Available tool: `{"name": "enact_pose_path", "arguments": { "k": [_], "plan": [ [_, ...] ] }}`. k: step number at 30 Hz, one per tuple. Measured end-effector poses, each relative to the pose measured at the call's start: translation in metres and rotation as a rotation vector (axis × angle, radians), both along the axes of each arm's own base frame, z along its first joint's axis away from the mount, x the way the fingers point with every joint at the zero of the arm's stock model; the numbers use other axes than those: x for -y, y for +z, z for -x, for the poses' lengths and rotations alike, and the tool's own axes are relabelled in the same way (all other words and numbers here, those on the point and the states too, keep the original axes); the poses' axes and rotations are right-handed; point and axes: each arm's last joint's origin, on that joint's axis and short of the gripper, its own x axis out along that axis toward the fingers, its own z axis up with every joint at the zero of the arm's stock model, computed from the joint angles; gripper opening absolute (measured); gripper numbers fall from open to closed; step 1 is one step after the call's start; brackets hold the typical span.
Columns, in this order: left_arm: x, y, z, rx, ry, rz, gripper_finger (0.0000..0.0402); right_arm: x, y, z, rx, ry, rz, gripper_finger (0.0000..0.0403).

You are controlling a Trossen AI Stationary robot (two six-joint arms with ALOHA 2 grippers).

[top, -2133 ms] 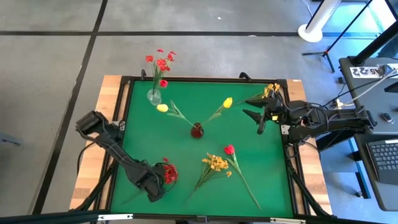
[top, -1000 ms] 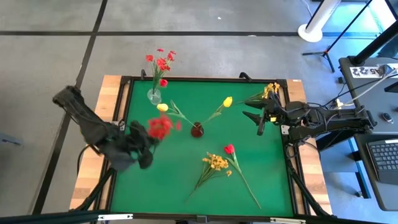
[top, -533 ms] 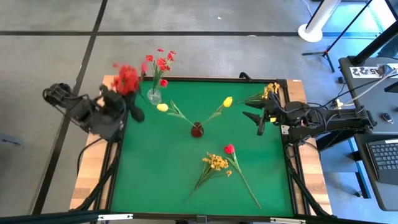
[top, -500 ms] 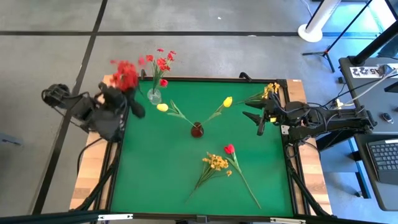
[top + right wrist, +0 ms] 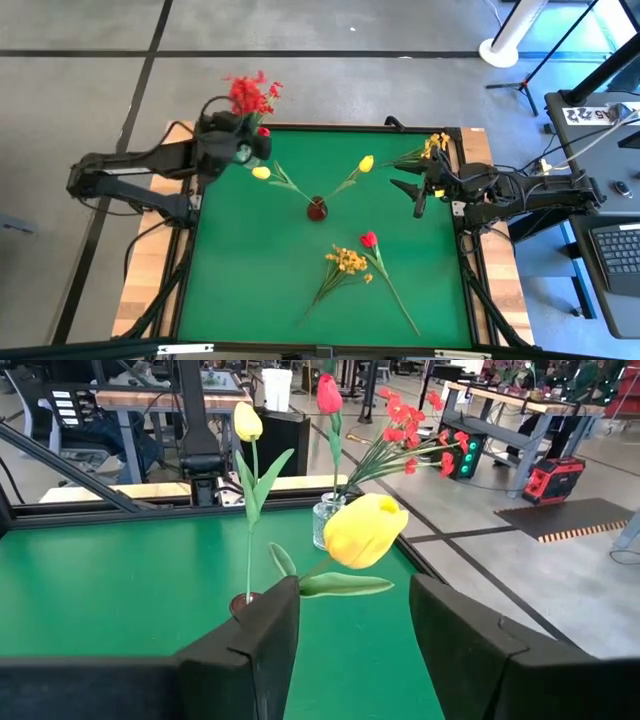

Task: Sort flowers into vase by color
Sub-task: Put the red flowers into the transparent flower vase

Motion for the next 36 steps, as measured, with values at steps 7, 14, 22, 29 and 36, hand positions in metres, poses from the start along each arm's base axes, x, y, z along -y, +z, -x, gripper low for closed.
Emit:
{"name": "enact_pose_path", "arguments": {
  "k": [7,14,22,29,36],
  "plan": [
    [-0.024,0.020,0.005,0.067,-0.150,-0.110,0.0010,0.000,-0.002,0.000,-0.016,0.012,-0.002,0.0189],
    [-0.048,0.019,0.018,-0.019,-0.210,-0.111,0.0010,0.000,-0.001,0.000,-0.012,0.016,-0.002,0.0189],
    [-0.052,0.010,0.044,-0.112,-0.190,-0.006,0.0010,0.000,-0.002,0.000,-0.017,0.015,-0.002,0.0189],
    [-0.064,-0.033,0.042,-0.093,-0.101,0.027,0.0010,0.000,-0.001,0.000,-0.015,0.007,0.001,0.0189],
    [-0.075,-0.092,0.045,-0.072,-0.047,0.014,0.0010,0.000,-0.002,0.000,-0.017,0.007,0.001,0.0189]
  ]
}}
